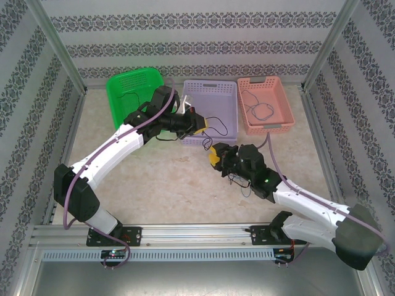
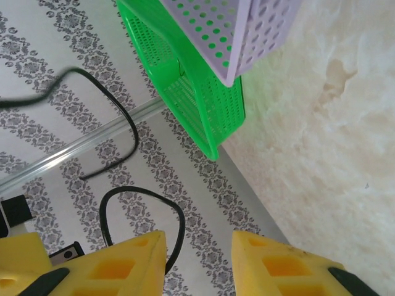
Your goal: Untangle the cables
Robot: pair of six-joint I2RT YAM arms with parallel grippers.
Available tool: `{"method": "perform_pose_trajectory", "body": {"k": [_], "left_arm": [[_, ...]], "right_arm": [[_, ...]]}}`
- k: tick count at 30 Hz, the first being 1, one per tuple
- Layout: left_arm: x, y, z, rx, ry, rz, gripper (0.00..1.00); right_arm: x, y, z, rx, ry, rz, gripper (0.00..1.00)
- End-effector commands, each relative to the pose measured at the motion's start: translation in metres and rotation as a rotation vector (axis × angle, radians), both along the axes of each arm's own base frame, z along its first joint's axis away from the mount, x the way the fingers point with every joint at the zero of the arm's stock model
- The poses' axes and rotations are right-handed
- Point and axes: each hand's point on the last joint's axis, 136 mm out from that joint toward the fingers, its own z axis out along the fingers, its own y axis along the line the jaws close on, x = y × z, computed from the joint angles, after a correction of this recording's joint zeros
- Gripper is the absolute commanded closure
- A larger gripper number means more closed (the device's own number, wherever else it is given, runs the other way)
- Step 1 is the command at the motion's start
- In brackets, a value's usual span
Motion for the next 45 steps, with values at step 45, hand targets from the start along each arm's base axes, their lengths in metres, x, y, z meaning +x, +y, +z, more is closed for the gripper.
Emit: {"method": "perform_pose_trajectory", "body": {"k": [45], "left_arm": [[0.027, 0.037, 0.045, -0.052, -0.090, 0.088, 1.00]], "right_arm": [[0.013, -0.020, 0.011, -0.284, -0.146, 0.233, 1.00]]}}
